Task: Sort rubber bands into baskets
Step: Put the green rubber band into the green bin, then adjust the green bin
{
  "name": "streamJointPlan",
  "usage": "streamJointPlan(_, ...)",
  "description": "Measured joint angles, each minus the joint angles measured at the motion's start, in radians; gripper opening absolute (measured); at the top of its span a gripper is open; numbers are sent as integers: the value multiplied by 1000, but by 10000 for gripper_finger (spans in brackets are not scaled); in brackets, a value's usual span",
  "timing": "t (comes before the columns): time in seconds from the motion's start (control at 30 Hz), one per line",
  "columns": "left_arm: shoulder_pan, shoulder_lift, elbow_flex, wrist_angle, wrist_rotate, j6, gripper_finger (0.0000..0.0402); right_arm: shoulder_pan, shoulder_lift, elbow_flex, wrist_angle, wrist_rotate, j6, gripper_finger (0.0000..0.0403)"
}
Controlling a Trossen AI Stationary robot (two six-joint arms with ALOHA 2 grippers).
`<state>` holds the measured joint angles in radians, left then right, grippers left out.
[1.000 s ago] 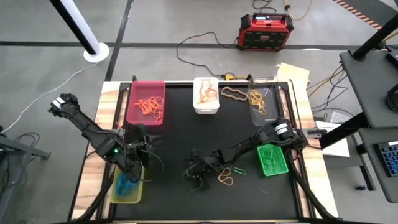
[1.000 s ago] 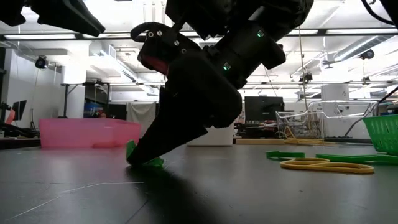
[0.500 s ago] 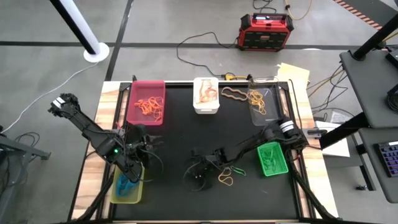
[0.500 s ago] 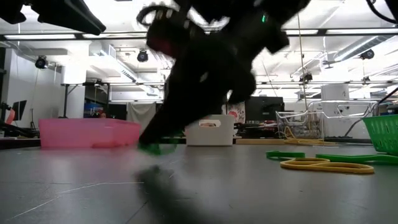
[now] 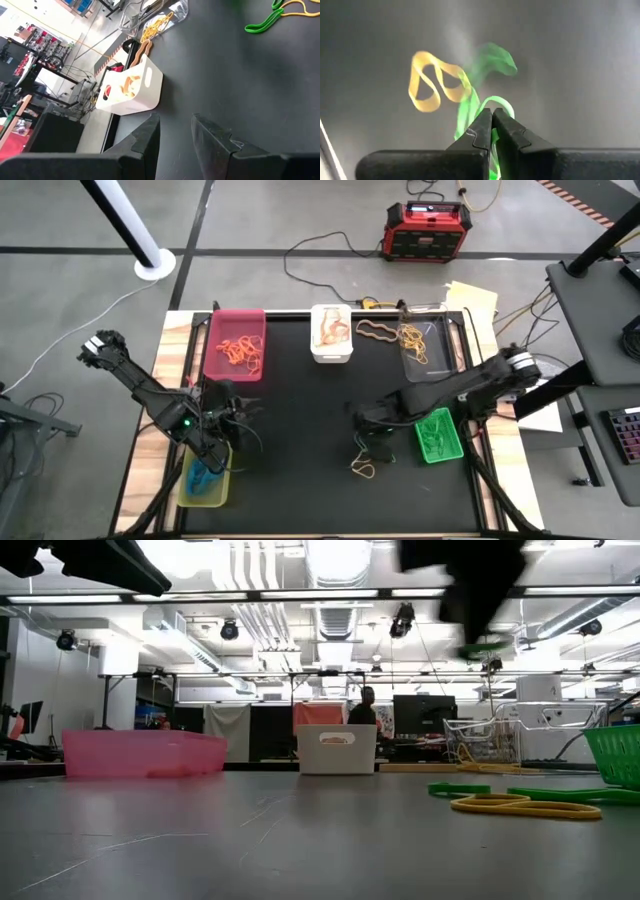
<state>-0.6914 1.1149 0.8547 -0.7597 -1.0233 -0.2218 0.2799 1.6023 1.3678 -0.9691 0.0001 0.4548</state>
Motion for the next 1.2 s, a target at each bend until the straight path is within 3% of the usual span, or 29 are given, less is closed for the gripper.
streamJointPlan(0.17,0,0,0,8,-4,0,97,18,-91,-22,-361,0,305,9)
streamJointPlan(0.33,0,0,0,14,-5,0,97,48,-157,-93,-533,-24,509,9)
streamJointPlan(0.57,1,0,0,14,-5,0,97,89,-229,-236,-520,-34,629,9)
streamJointPlan(0.7,1,0,0,17,-6,0,97,95,-265,-317,-422,-41,651,20)
streamJointPlan(0.97,2,0,0,19,-6,0,97,95,-299,-431,-356,-72,674,86)
streamJointPlan(1.2,2,0,0,19,-7,0,97,95,-298,-412,-334,-34,671,140)
